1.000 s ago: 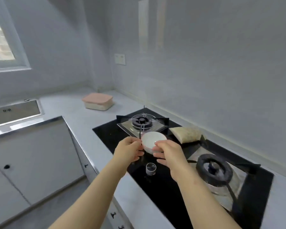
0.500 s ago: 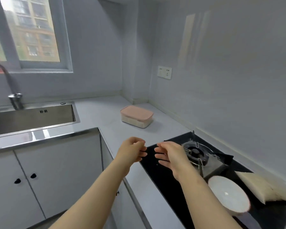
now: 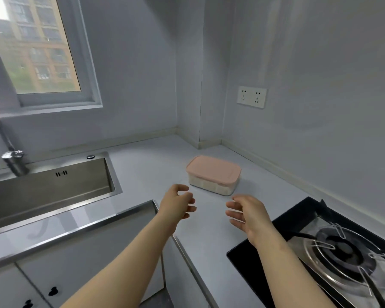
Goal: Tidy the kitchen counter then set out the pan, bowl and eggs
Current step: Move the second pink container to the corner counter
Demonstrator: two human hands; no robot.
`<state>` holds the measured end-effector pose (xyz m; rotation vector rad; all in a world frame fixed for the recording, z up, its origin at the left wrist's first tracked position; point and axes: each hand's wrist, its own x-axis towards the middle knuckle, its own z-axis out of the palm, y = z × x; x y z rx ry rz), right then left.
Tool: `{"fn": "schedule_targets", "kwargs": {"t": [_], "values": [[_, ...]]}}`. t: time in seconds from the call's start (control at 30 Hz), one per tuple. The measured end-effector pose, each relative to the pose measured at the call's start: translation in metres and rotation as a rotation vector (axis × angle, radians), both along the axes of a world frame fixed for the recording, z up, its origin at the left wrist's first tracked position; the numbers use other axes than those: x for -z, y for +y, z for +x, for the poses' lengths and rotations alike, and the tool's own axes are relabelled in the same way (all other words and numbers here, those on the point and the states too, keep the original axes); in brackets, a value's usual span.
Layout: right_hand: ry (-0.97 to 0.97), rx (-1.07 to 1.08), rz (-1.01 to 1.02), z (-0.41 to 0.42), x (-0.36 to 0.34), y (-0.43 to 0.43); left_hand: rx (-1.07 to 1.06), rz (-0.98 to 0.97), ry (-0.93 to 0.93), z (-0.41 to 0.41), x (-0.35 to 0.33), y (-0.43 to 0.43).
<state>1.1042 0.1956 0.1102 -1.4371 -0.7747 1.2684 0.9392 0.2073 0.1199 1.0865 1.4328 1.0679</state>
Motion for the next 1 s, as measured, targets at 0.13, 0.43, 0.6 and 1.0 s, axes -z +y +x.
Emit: {"fn": "schedule_targets", "kwargs": {"t": [0.13,0.43,0.6,1.0], "values": [[0.006,0.051,-0.036,-0.001,0.013,0.057,0.002,-0.015,0.004,-0.006,0.009,0.063],[-0.116,0.273,-0.09,0.016,0.057,0.185,-0.077,-0.128,0.107,-0.001,0.059,0.192],[-0.03,0.275,-0.175,0.011,0.081,0.222,-0.099,-0.207,0.162,0.004,0.075,0.243],[0.214,0.362,-0.275,0.012,0.095,0.262,0.281,-0.3,-0.172,-0.016,0.106,0.324]]}}
